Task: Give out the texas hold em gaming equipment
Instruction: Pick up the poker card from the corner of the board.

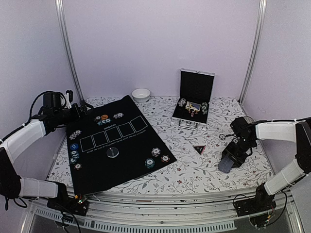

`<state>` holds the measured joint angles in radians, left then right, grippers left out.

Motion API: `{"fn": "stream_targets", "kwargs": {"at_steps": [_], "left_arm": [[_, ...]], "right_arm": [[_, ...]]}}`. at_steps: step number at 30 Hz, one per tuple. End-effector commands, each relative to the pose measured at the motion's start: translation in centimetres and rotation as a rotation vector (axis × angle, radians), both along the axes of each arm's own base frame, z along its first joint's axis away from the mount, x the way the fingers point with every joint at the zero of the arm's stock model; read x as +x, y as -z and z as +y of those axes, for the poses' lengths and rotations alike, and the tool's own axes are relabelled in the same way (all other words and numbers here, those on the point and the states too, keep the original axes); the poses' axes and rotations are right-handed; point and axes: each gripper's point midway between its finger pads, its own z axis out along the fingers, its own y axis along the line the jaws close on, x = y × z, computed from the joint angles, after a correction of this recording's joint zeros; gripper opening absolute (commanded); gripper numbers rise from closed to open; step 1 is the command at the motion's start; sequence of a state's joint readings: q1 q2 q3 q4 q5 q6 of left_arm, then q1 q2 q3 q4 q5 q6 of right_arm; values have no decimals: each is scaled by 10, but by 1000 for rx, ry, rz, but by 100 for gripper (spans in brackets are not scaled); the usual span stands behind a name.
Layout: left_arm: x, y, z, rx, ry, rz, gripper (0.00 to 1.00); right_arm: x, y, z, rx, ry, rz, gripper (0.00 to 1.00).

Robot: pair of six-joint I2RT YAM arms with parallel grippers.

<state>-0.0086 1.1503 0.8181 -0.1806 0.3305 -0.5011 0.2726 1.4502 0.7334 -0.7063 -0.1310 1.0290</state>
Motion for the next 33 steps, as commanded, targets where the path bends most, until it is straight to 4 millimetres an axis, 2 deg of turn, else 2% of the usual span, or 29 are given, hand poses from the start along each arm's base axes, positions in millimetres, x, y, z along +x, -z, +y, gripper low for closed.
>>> {"fn": "stream_targets", "kwargs": {"at_steps": [1, 4, 6, 10, 14, 18, 19, 20, 21, 22, 23, 30, 32, 33], "left_arm": [[-6, -6, -10, -18, 45, -19, 98], [-13, -12, -27, -44, 109, -43, 97], [-24, -19, -52, -71, 182, -76, 95], [-62, -20, -129, -167, 378, -131, 89], [-107, -1, -214, -249, 585, -111, 86], [-132, 11, -285, -311, 731, -100, 86], [-133, 8, -301, -347, 749, -115, 88], [-135, 17, -317, -357, 762, -99, 90], [-138, 9, -330, -379, 773, -124, 93], [-139, 17, -344, -373, 781, -119, 96], [-138, 15, -357, -371, 787, -135, 98], [-128, 14, -421, -479, 783, -205, 98], [-131, 13, -444, -475, 835, -225, 98], [-132, 20, -455, -456, 861, -223, 98]], "right_arm": [[9, -2, 21, 27, -103, -25, 51], [14, -6, 34, 40, -142, -29, 51], [17, -8, 43, 57, -166, -29, 51], [22, -13, 56, 87, -199, -16, 51], [29, -24, 66, 110, -213, -18, 51], [34, -36, 75, 150, -207, -27, 51], [35, -39, 76, 156, -203, -26, 51], [36, -42, 78, 161, -201, -28, 51], [37, -45, 79, 163, -200, -26, 50], [39, -48, 80, 167, -197, -26, 50], [41, -51, 82, 172, -197, -26, 50], [58, -82, 93, 201, -179, -56, 50], [59, -86, 95, 211, -178, -48, 50], [57, -86, 96, 216, -177, -37, 50]]}}
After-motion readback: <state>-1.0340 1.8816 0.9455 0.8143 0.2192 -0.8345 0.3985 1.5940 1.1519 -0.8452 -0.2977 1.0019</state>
